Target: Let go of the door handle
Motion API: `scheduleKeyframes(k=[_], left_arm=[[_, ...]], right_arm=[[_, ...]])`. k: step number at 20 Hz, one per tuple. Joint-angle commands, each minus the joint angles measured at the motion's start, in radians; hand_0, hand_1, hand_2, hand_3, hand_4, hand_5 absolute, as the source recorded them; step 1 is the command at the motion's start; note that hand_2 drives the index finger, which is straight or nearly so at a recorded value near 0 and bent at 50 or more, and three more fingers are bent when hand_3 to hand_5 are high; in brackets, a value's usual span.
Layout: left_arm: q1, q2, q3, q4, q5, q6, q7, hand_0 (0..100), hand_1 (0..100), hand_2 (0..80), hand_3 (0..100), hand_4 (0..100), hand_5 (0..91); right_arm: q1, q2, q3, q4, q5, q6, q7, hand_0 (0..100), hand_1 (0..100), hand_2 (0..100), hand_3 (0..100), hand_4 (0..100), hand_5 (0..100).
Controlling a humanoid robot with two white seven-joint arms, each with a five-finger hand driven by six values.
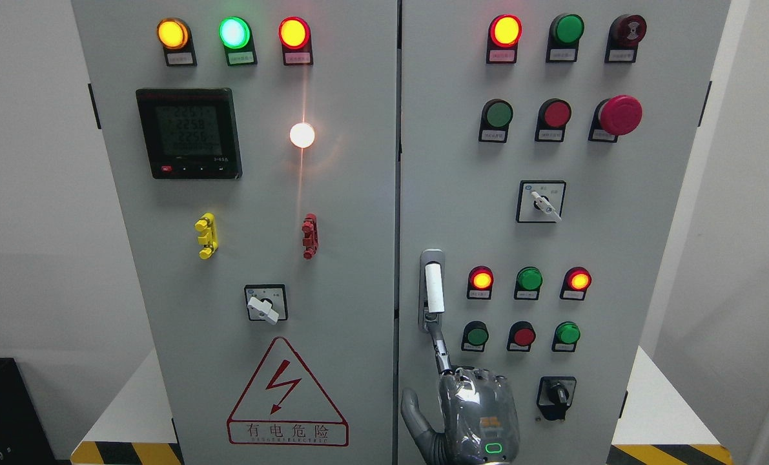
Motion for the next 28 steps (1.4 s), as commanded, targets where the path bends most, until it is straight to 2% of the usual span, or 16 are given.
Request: scheduleKeyframes(k=[1,13,28], left_arm=[[0.009,0.0,0.0,0.0,0.0,0.0,0.001,12,56,0.0,0,0,0.0],[0.009,0.0,0.0,0.0,0.0,0.0,0.001,12,56,0.0,0,0,0.0],[0.009,0.001,0.0,0.0,0.0,0.0,0.001,12,56,0.0,0,0,0.0]], right_arm=[[-0.001,0.0,0.006,-0.026,0.001,-0.001,-0.008,55,29,11,90,93,100],[0.001,0.002,0.007,-0.043,0.001,-0.002,-0.01,55,30,17,90,92,100],[0.001,0.002,0.007,-0.064,-0.001,-0.004,-0.013,55,30,17,89,92,100]])
